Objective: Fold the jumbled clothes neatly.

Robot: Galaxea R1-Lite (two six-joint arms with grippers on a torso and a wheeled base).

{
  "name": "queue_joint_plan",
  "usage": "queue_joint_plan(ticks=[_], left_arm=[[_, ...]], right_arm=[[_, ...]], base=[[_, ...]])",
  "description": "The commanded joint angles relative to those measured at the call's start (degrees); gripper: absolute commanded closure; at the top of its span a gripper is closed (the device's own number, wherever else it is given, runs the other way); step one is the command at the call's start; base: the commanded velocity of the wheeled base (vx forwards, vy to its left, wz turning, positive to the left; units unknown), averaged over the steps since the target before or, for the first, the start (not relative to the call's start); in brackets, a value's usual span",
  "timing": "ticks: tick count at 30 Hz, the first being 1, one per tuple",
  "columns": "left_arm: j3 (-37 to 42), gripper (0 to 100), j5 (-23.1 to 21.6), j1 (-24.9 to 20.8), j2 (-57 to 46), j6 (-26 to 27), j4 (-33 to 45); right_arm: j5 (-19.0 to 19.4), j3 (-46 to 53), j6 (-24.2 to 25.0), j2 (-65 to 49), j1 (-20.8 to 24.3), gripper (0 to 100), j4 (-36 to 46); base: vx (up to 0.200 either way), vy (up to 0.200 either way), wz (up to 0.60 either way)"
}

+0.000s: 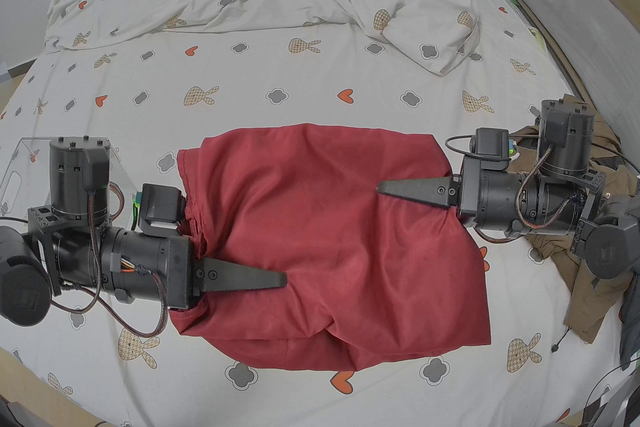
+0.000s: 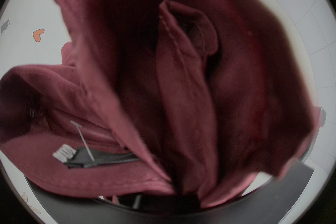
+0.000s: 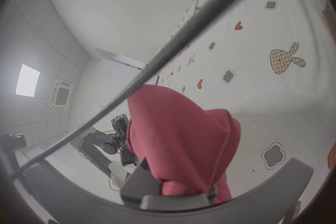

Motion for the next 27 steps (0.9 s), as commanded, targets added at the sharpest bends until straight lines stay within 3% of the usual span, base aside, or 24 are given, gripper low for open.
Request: queue_joint_plan(ticks=[1, 13, 25, 27], left_arm=[[-0.02, 100, -0.07, -0.11, -0.39, -2.03, -0.31], [4.02, 100, -0.07, -0.20, -0.74, -2.91, -7.78], [4.99, 100, -0.07, -0.28, -0.83, -3.00, -8.66], [4.99, 100, -0.07, -0.28, -0.83, -3.09, -8.66]], right_arm=[[-0.47, -0.04, 0.48, -0.23, -0.04, 100, -0.05], [-0.47, 0.04, 0.57, -0.06, -0.13, 100, -0.05], [-0.47, -0.13, 1.36, 0.47, -0.39, 100, -0.05], [-0.47, -0.13, 1.36, 0.47, -0.39, 100, -0.05]], base=[[0.000, 0.000, 0.00], [0.000, 0.000, 0.00], [0.000, 0.000, 0.00], [-0.200, 0.000, 0.00]])
